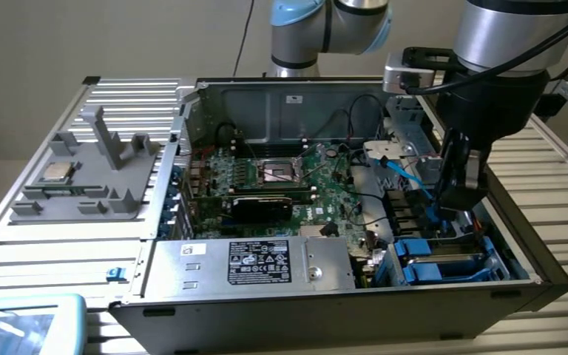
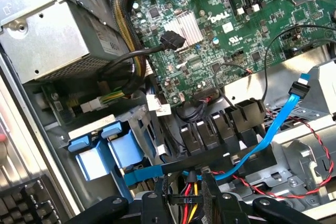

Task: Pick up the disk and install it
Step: 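Insert the disk into the insertion slot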

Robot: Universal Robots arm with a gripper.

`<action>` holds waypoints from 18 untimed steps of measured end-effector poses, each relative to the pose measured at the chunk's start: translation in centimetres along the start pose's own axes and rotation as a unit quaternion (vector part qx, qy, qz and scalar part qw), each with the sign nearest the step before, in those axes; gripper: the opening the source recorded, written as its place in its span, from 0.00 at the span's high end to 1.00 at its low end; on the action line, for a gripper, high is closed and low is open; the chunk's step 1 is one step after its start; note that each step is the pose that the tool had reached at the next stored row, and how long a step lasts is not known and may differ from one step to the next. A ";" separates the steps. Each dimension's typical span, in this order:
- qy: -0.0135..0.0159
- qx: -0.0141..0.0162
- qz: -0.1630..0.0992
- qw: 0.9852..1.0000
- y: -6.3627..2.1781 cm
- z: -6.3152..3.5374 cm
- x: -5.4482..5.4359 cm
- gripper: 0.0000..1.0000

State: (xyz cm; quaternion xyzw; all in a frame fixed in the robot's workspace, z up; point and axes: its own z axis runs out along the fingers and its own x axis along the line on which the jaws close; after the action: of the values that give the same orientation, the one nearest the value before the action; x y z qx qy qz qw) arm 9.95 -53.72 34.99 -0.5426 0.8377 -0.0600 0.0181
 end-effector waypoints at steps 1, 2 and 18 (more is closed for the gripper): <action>0.000 0.000 0.000 1.000 0.00 0.00 0.0 0.64; 0.000 0.000 0.000 1.000 0.00 0.01 0.0 0.64; -0.002 0.003 0.000 1.000 -0.51 -1.89 -0.1 0.55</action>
State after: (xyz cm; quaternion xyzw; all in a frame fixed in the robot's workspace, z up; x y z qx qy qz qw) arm 10.26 -53.72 36.93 -0.5423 0.8377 -0.0620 0.0214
